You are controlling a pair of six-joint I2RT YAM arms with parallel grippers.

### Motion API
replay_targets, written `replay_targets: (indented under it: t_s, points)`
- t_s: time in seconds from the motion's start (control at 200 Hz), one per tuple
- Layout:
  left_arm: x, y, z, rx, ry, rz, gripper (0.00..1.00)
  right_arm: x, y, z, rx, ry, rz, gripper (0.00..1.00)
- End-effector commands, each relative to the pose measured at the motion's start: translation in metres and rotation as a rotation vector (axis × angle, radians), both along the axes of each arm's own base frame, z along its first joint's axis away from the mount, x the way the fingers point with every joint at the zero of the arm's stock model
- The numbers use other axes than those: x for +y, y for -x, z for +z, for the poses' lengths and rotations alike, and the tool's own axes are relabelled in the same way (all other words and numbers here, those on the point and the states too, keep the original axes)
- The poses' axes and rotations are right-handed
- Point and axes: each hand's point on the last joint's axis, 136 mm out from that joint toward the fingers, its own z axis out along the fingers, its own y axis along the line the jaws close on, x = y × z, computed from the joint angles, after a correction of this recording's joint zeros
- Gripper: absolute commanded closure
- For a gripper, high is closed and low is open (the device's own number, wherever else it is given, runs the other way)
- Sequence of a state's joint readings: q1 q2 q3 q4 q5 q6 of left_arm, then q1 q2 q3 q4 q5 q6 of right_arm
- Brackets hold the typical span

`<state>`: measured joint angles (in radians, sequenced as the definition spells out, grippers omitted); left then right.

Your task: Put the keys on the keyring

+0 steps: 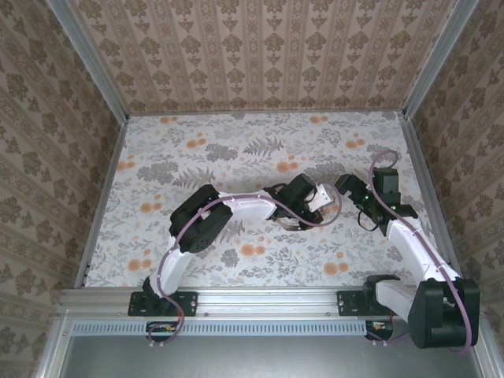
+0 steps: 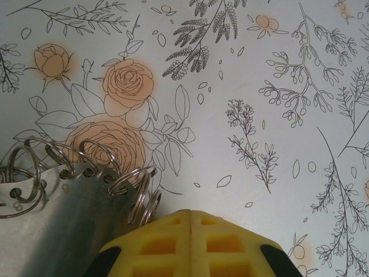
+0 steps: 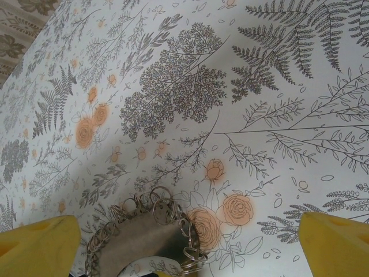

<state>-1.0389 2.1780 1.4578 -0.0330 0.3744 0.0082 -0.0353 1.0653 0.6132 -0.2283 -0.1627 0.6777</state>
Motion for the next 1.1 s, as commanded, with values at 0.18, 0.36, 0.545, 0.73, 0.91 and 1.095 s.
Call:
replay_targets:
  t_s: [0.18,0.36,0.545,0.73,0.91,1.095]
  points:
    - [0.003,-0.002,-0.012,0.014,-0.006,-0.002,1.00,0.001,0.003,-0.004,0.011,-0.018,0.005,0.02]
    - [0.004,-0.004,-0.016,0.007,-0.014,0.001,1.00,0.002,0.001,-0.002,0.010,-0.023,0.007,0.02]
    - [0.006,-0.005,-0.018,-0.012,-0.018,0.003,1.00,0.002,0.000,0.000,0.005,-0.027,0.007,0.02]
    - [0.007,-0.009,-0.010,-0.040,0.002,0.015,1.00,0.001,-0.002,0.006,0.001,-0.025,0.005,0.02]
    - [0.009,-0.010,0.017,-0.080,0.058,0.027,0.84,-0.002,-0.005,0.012,-0.006,-0.016,0.004,0.02]
    - [0.013,-0.013,0.047,-0.119,0.115,0.039,0.69,-0.006,-0.006,0.015,-0.009,-0.015,-0.005,0.02]
